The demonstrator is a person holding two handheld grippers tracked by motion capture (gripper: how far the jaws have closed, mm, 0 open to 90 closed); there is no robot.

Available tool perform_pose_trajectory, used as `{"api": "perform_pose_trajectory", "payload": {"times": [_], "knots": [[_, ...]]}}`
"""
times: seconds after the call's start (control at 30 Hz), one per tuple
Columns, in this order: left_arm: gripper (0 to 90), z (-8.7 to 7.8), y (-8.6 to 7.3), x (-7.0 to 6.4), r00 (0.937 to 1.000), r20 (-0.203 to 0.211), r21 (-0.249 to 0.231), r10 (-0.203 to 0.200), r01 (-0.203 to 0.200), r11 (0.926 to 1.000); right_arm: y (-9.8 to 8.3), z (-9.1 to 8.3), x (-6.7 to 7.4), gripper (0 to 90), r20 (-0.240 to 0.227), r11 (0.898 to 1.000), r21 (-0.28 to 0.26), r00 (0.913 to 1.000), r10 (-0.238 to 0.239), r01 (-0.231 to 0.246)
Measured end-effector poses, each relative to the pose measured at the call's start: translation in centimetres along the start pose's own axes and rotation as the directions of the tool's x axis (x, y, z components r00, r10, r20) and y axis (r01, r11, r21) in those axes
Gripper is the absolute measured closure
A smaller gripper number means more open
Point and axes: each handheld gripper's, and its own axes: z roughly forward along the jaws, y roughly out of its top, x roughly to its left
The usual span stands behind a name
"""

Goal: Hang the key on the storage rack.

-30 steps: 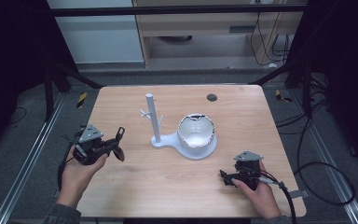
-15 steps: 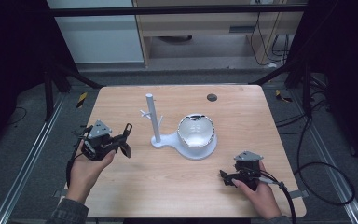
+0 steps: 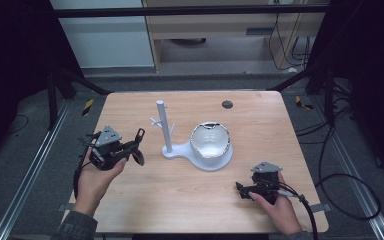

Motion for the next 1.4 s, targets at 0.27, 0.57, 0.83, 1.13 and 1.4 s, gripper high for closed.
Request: {"api": "perform_pose_trajectory", "payload": {"times": [0.27,0.57,0.83,1.13,1.4], "knots": [[80.8,-0.5,0.8,-0.3,0.9999,0.011,-0.035,0.001,0.000,0.9994,0.0,0.0,0.0,0.4,0.000,1.000,0.000,1.0000,0.001,-0.001],[80.8,-0.4,1.6,-0.6,0.9998,0.017,-0.044,0.009,-0.009,0.9990,0.0,0.0,0.0,0.5,0.000,1.000,0.000,1.0000,0.001,-0.001],[80.8,0.0,2.2,-0.9,0.9996,0.021,-0.043,0.016,-0.016,0.9989,0.0,0.0,0.0,0.4,0.000,1.000,0.000,1.0000,0.000,0.000],[80.8,0.7,2.5,-1.0,0.9996,0.024,-0.039,0.012,-0.011,0.9992,0.0,0.0,0.0,0.5,0.000,1.000,0.000,1.0000,0.001,-0.001],[80.8,1.0,2.6,-1.1,0.9997,0.024,-0.038,0.010,-0.009,0.9992,0.0,0.0,0.0,0.4,0.000,1.000,0.000,1.0000,0.001,-0.001]]}}
